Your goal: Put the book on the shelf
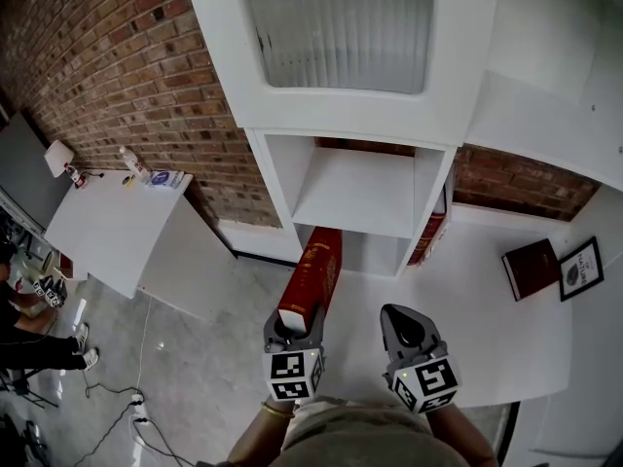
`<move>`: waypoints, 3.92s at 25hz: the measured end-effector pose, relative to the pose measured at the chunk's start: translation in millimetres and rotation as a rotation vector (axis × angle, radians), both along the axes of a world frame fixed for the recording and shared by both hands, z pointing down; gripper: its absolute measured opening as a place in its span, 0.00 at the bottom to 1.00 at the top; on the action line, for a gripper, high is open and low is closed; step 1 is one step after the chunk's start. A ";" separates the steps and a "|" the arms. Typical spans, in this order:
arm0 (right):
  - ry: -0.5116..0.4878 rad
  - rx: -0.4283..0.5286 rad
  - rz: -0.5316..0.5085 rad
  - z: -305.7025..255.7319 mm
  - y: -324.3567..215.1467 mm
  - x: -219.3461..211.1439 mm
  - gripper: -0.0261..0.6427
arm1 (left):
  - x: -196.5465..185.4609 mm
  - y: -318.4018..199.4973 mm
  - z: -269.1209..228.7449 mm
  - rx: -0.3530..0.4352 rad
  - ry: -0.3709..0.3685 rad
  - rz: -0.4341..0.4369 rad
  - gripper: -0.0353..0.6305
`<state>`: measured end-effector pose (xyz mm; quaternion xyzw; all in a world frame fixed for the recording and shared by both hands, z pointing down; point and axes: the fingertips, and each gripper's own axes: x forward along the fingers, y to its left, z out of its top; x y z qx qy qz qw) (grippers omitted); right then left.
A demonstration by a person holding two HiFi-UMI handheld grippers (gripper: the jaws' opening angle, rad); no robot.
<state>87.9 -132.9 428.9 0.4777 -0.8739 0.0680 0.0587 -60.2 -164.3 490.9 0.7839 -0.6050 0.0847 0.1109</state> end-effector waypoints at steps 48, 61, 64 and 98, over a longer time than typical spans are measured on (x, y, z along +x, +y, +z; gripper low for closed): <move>-0.015 -0.048 -0.059 20.8 -22.1 11.4 0.05 | 23.7 -72.9 63.1 -0.153 -0.085 -0.016 0.41; -0.020 -0.057 -0.059 23.2 -22.3 10.2 0.05 | 29.9 -94.7 71.6 -0.152 -0.089 -0.019 0.41; -0.020 -0.056 -0.053 24.4 -22.7 11.7 0.05 | 31.5 -99.8 73.2 -0.150 -0.090 -0.020 0.41; -0.011 -0.059 -0.031 21.9 -27.1 23.3 0.05 | 50.7 -158.2 95.8 -0.177 -0.105 0.010 0.41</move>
